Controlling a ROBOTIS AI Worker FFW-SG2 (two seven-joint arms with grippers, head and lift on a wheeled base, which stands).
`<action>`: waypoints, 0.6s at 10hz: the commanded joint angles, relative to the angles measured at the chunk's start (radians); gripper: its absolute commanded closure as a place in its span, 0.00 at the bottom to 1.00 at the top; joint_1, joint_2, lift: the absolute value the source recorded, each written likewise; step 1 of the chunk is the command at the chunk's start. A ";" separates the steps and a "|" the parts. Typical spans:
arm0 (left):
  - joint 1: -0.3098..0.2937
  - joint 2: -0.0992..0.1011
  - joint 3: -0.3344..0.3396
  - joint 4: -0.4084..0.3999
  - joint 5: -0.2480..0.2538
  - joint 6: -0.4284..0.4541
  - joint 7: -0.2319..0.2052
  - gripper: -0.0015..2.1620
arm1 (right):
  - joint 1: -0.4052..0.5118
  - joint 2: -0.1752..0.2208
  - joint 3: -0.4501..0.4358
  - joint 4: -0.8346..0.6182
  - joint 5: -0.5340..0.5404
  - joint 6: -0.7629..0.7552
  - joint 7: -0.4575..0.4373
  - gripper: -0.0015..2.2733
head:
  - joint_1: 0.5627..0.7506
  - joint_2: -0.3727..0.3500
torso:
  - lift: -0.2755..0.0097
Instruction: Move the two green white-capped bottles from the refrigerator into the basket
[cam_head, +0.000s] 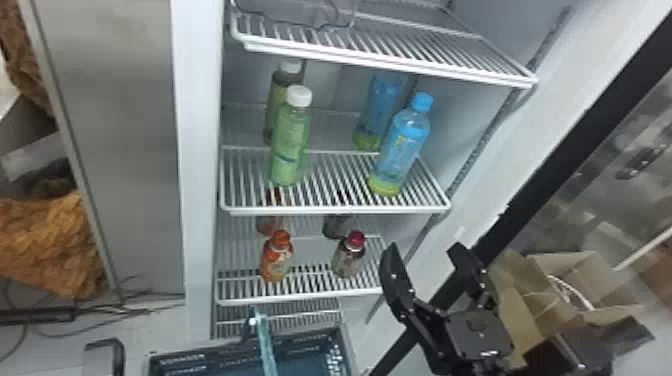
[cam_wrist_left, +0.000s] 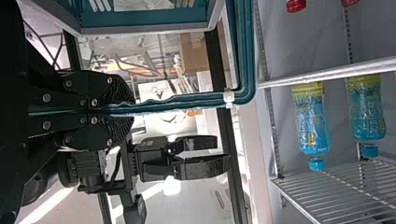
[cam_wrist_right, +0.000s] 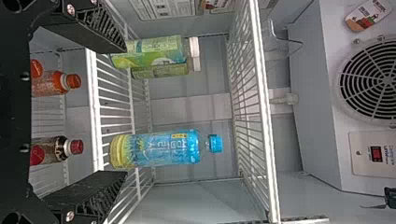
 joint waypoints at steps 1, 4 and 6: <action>0.000 0.000 0.001 0.000 0.000 0.000 0.000 0.54 | 0.000 0.001 0.000 0.000 0.000 -0.001 0.000 0.05 | 0.70 0.03 | 0.95; 0.002 -0.001 0.003 0.000 0.000 -0.002 0.000 0.54 | -0.002 -0.001 0.000 0.002 0.000 -0.004 0.000 0.05 | 0.70 0.03 | 0.95; 0.005 -0.001 0.003 0.000 0.002 -0.002 0.000 0.54 | -0.002 0.001 0.002 0.005 0.000 -0.004 0.000 0.05 | 0.70 0.03 | 0.95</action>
